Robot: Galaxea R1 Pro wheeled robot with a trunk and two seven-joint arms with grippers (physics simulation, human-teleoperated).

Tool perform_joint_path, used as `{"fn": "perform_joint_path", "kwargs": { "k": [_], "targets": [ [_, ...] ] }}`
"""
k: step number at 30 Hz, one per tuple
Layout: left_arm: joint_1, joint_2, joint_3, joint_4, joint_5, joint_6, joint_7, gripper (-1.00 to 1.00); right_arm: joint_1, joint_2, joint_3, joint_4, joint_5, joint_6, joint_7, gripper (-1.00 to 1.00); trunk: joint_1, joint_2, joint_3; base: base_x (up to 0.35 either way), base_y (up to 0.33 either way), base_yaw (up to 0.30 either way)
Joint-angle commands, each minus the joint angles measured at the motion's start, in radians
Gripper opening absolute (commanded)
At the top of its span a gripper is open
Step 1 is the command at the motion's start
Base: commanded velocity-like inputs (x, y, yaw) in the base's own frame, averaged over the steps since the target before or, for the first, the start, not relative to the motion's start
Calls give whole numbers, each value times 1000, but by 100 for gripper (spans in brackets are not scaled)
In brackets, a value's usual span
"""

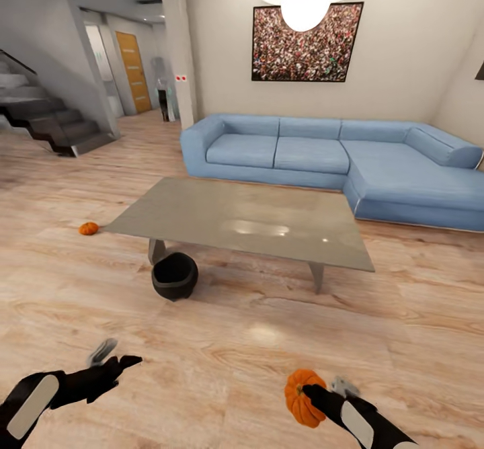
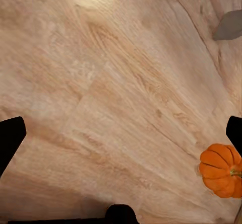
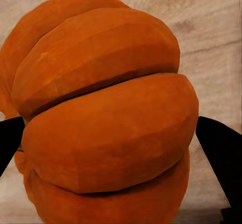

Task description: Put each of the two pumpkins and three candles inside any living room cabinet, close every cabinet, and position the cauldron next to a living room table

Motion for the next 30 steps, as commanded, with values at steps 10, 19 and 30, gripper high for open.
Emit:
{"fn": "perform_joint_path", "kwargs": {
  "k": [10, 19, 30],
  "targets": [
    [-1, -99, -2, 160, -110, -287, 244, 100, 17, 2, 35, 130, 96, -169, -25, -100, 0, 0, -4, 0, 0, 276],
    [-1, -107, 2, 267, -116, -409, 262, 100, 17, 3, 37, 133, 111, -218, -30, -100, 0, 0, -7, 34, 0, 276],
    [-1, -115, 6, 332, -107, -466, 261, 100, 29, 34, 38, 157, 182, -332, -21, -100, 0, 0, -14, 234, 148, 276]
  ]
}}
